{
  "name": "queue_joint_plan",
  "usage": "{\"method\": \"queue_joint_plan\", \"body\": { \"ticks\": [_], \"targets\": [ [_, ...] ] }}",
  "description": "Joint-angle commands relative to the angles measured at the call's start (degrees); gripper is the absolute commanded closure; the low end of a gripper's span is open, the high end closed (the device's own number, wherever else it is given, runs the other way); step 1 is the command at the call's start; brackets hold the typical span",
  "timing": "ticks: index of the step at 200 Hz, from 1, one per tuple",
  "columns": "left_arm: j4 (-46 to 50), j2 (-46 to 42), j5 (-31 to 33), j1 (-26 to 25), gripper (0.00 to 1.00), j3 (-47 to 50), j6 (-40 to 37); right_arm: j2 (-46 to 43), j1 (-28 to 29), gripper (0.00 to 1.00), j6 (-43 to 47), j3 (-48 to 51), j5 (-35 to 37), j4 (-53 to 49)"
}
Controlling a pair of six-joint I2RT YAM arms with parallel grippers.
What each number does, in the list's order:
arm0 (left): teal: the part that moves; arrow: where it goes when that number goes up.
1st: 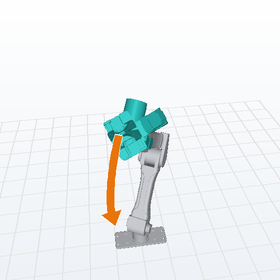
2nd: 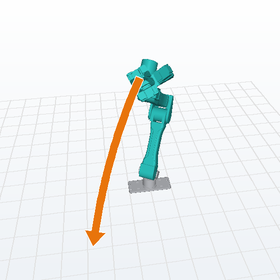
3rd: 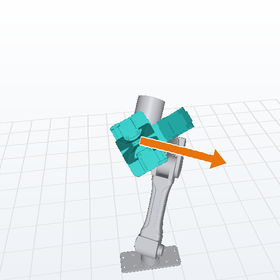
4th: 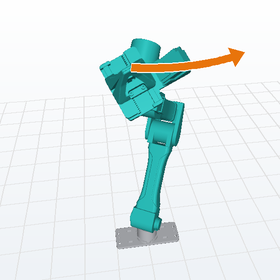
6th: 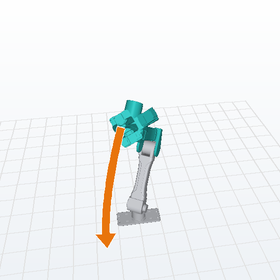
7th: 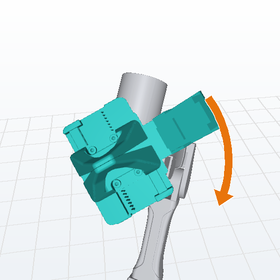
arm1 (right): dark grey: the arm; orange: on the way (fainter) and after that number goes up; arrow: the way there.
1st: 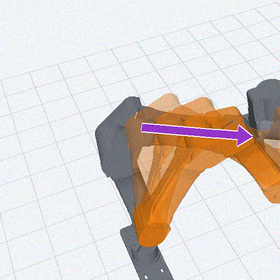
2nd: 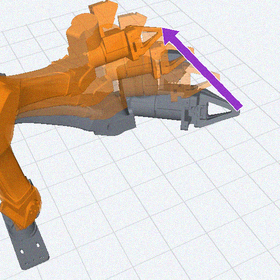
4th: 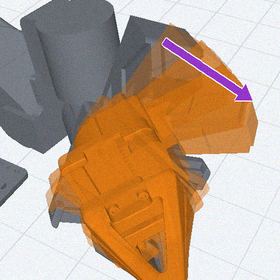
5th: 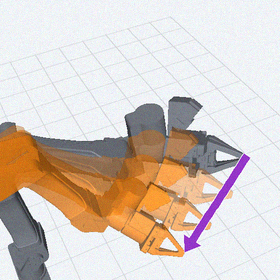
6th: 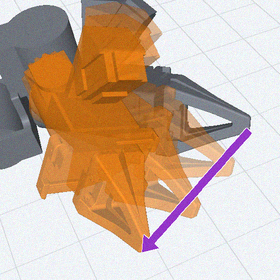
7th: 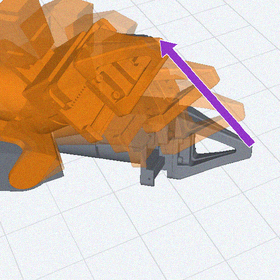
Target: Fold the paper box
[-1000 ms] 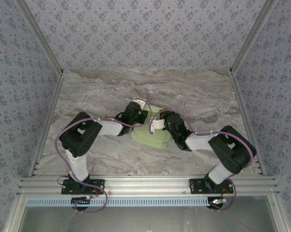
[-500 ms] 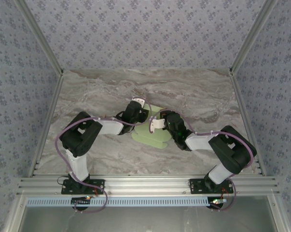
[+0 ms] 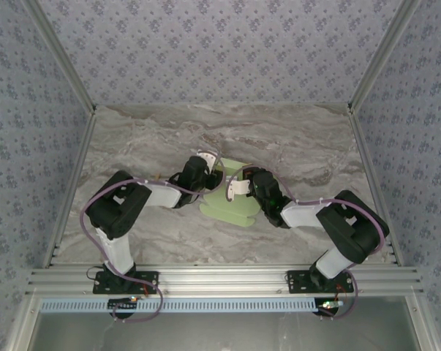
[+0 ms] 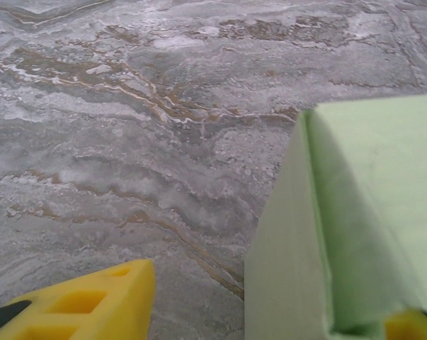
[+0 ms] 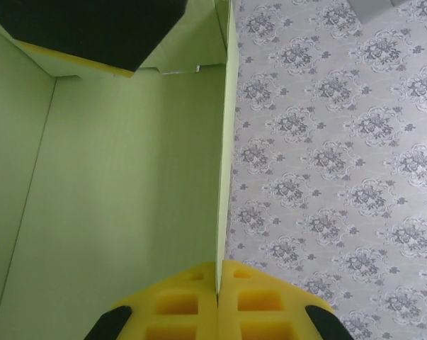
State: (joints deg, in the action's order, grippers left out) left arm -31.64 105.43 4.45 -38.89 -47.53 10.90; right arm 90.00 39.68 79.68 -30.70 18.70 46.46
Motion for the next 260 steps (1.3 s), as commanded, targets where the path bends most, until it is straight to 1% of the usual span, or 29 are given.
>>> {"method": "queue_joint_plan", "body": {
  "ticks": [1, 38, 81, 111, 132, 159, 217, 260],
  "targets": [
    [-2.89, -2.49, -2.79, 0.22, 0.47, 0.87, -1.21, -0.12, -0.10, 1.00, -0.73, -0.85, 0.72, -3.65],
    [-3.48, -4.23, -4.27, 0.22, 0.44, 2.37, -1.55, 0.00, -0.13, 1.00, -0.75, -1.15, 0.64, -3.74],
    [-2.31, -5.99, -4.92, 1.16, 0.44, 3.66, -3.05, 0.20, -0.08, 1.00, -0.71, -1.35, 0.55, -3.82],
    [-2.04, -8.40, -9.04, 2.71, 0.43, 5.93, -3.90, 0.03, -0.13, 1.00, -0.58, -1.56, 0.48, -4.05],
    [-0.82, -9.58, -10.74, 3.47, 0.43, 6.82, -5.23, 0.00, -0.22, 1.00, -0.49, -1.60, 0.46, -4.09],
    [0.58, -8.54, -13.04, 4.75, 0.44, 5.65, -5.68, -0.06, -0.15, 1.00, -0.49, -1.57, 0.37, -4.09],
    [-0.27, -3.81, -17.60, 4.79, 0.45, 0.43, -4.07, -0.11, -0.22, 1.00, -0.49, -1.70, 0.37, -4.09],
    [-1.75, -0.99, -15.43, 4.82, 0.49, -1.31, -2.24, -0.36, -0.30, 1.00, -0.40, -1.72, 0.35, -4.36]
  ]
}}
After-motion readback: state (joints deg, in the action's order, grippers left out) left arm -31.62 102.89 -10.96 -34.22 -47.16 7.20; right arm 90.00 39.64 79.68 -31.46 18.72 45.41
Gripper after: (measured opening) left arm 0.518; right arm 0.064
